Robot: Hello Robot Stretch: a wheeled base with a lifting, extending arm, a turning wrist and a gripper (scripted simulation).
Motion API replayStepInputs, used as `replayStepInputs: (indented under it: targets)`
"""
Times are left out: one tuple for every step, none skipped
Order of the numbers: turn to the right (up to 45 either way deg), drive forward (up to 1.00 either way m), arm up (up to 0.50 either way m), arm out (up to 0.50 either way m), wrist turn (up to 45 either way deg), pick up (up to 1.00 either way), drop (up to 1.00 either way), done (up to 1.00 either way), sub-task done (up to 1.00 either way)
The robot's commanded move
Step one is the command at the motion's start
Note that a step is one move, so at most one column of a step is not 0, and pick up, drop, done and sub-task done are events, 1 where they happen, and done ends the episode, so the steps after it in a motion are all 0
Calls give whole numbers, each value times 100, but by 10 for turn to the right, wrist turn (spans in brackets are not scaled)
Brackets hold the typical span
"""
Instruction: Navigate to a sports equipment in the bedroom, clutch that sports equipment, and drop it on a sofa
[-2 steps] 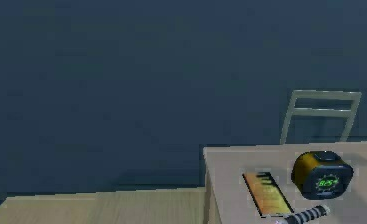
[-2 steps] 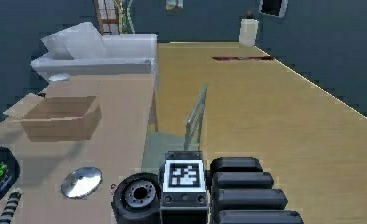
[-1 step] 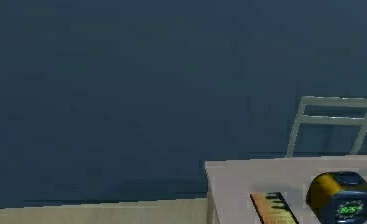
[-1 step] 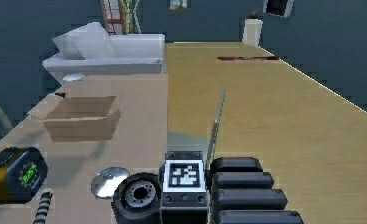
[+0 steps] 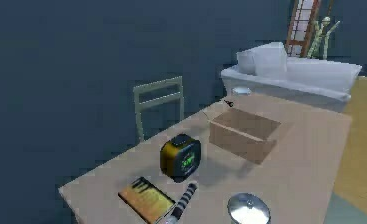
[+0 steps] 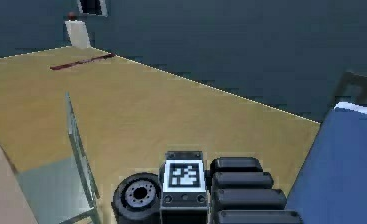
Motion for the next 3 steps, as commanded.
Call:
replayStepInputs:
  targets:
    - [450,0,0,0,0,0,0,0,0]
    - [450,0,0,0,0,0,0,0,0]
    - [30,0,0,0,0,0,0,0,0]
